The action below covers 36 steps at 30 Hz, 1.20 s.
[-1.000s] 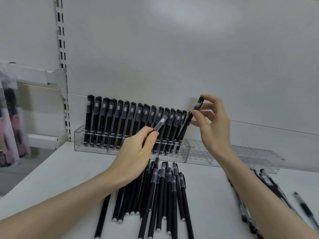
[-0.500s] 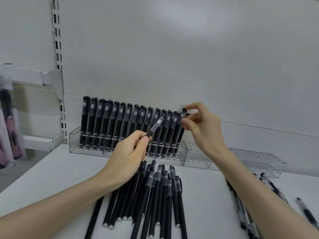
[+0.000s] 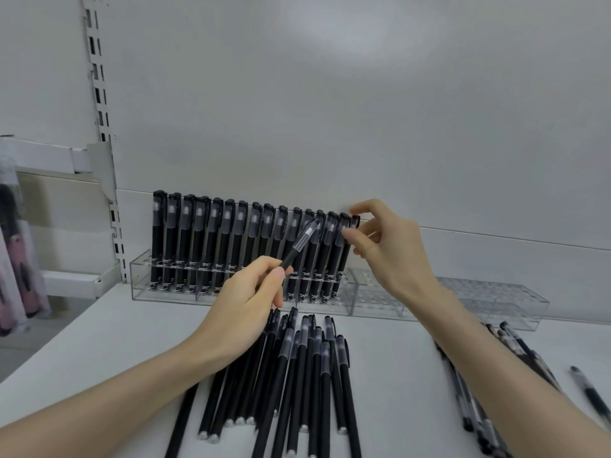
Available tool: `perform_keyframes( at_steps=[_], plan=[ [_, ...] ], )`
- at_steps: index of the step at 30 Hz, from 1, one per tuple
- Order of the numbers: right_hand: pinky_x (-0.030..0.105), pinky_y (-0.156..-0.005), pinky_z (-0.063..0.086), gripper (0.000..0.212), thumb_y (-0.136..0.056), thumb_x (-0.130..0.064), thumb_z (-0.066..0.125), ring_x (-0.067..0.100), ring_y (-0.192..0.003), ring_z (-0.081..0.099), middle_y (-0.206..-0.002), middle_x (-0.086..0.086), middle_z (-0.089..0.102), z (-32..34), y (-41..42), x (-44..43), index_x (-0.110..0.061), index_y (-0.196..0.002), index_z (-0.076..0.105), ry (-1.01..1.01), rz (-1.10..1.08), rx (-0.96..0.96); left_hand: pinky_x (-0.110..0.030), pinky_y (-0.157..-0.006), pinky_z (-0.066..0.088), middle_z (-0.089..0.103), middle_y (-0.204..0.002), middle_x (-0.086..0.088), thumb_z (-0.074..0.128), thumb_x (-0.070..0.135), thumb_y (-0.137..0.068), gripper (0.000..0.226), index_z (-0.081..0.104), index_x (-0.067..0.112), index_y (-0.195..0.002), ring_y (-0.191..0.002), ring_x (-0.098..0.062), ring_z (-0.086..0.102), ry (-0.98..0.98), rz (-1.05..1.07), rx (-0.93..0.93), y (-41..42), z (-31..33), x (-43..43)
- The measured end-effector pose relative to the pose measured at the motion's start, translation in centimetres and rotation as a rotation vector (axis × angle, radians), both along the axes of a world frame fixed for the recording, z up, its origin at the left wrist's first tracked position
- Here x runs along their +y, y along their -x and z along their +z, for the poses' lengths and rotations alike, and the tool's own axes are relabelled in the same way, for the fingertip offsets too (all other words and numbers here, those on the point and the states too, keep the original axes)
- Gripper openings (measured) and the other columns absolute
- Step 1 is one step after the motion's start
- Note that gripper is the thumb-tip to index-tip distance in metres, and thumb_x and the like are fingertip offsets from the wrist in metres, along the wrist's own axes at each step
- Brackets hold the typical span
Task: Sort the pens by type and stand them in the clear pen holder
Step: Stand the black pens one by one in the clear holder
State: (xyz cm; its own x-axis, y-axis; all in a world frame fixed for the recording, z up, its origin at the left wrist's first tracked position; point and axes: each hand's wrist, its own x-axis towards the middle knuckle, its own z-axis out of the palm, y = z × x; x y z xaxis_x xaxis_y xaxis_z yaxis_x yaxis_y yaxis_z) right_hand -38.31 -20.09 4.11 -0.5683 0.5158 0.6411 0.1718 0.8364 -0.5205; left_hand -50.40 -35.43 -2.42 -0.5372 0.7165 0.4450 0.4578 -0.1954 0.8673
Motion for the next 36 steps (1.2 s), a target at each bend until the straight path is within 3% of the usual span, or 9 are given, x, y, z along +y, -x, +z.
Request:
perform_keyframes(
  at_steps=[3,6,11,14,16,18,22,28,36],
  plan=[
    [0.041,-0.078,0.056,0.019,-0.086,-0.029,0.067,0.016,-0.078,0.068,-0.079,0.001,0.072,-0.4,-0.1,-2.4,-0.024,-0.102,0.060,0.227,0.190,0.066,-0.016,-0.046,0.031,0.056,-0.064,0.007,0.044,0.021,-0.099,0.017,0.061,0.021,-0.100,-0.048,-0.008,0.037,-0.016,-0.066,0.012,-0.5,0.0,-0.1],
    [0.029,-0.074,0.057,0.025,-0.086,-0.017,0.068,0.014,-0.078,0.070,-0.081,0.004,0.074,-1.5,0.2,-3.8,-0.016,-0.109,0.060,0.416,0.334,0.160,-0.010,-0.052,0.038,0.058,-0.067,0.007,0.048,0.016,-0.097,0.016,0.063,0.022,-0.102,-0.054,0.002,0.048,-0.018,-0.116,0.023,-1.2,0.1,-0.2],
    [0.023,-0.071,0.056,0.038,-0.090,-0.005,0.060,0.018,-0.079,0.071,-0.091,0.012,0.072,-1.5,-0.3,-3.8,-0.015,-0.126,0.056,0.576,0.441,0.253,-0.022,-0.060,0.051,0.067,-0.078,-0.006,0.058,0.007,-0.091,0.020,0.067,0.021,-0.102,-0.063,-0.011,0.061,-0.033,-0.141,-0.042,-1.2,0.4,-0.4],
    [0.022,-0.069,0.056,0.044,-0.091,-0.003,0.059,0.017,-0.079,0.070,-0.086,0.010,0.063,-1.9,-0.4,-3.9,-0.020,-0.130,0.053,0.558,0.452,0.172,-0.028,-0.063,0.056,0.067,-0.074,-0.009,0.068,0.006,-0.083,0.017,0.069,0.020,-0.092,-0.066,-0.022,0.067,-0.022,-0.151,-0.032,-1.4,0.3,-0.5],
    [0.023,-0.068,0.057,0.044,-0.089,0.001,0.060,0.015,-0.077,0.070,-0.082,0.008,0.058,-1.8,-0.4,-3.7,-0.020,-0.127,0.054,0.527,0.421,0.190,-0.026,-0.068,0.056,0.069,-0.078,-0.001,0.071,0.013,-0.082,0.015,0.069,0.025,-0.091,-0.072,-0.016,0.068,0.003,-0.114,0.040,-1.3,0.0,-0.4],
    [0.030,-0.070,0.059,0.041,-0.088,0.001,0.062,0.016,-0.072,0.071,-0.085,0.010,0.062,-1.2,-0.6,-3.3,-0.026,-0.119,0.054,0.444,0.342,0.236,-0.016,-0.079,0.048,0.067,-0.089,0.011,0.067,0.028,-0.086,0.010,0.069,0.029,-0.096,-0.088,-0.004,0.063,0.033,0.006,0.222,-0.7,-0.4,-0.3],
    [0.024,-0.068,0.057,0.040,-0.088,0.002,0.062,0.014,-0.069,0.070,-0.091,0.010,0.066,0.3,-1.4,-1.8,-0.034,-0.101,0.050,0.284,0.221,0.347,-0.019,-0.099,0.028,0.050,-0.115,0.019,0.036,0.056,-0.088,0.049,0.062,0.028,-0.119,-0.114,0.004,0.039,0.148,0.194,0.685,0.8,-1.3,-0.1],
    [0.024,-0.073,0.057,0.042,-0.088,0.002,0.060,0.014,-0.068,0.069,-0.091,-0.007,0.061,0.6,-1.3,-0.3,-0.037,-0.102,0.052,0.152,0.132,0.402,-0.023,-0.109,0.003,0.041,-0.132,0.015,0.014,0.062,-0.085,0.067,0.047,0.033,-0.136,-0.126,0.001,0.020,0.272,0.236,0.806,1.3,-1.9,0.2],
    [0.030,-0.076,0.058,0.039,-0.088,0.002,0.061,0.019,-0.072,0.068,-0.088,-0.009,0.060,-0.2,-0.4,0.5,-0.032,-0.106,0.054,0.106,0.099,0.379,-0.021,-0.104,0.002,0.036,-0.136,0.015,0.003,0.063,-0.082,0.076,0.042,0.033,-0.140,-0.127,0.000,0.014,0.338,0.232,0.848,1.3,-1.9,0.3]
  ],
)
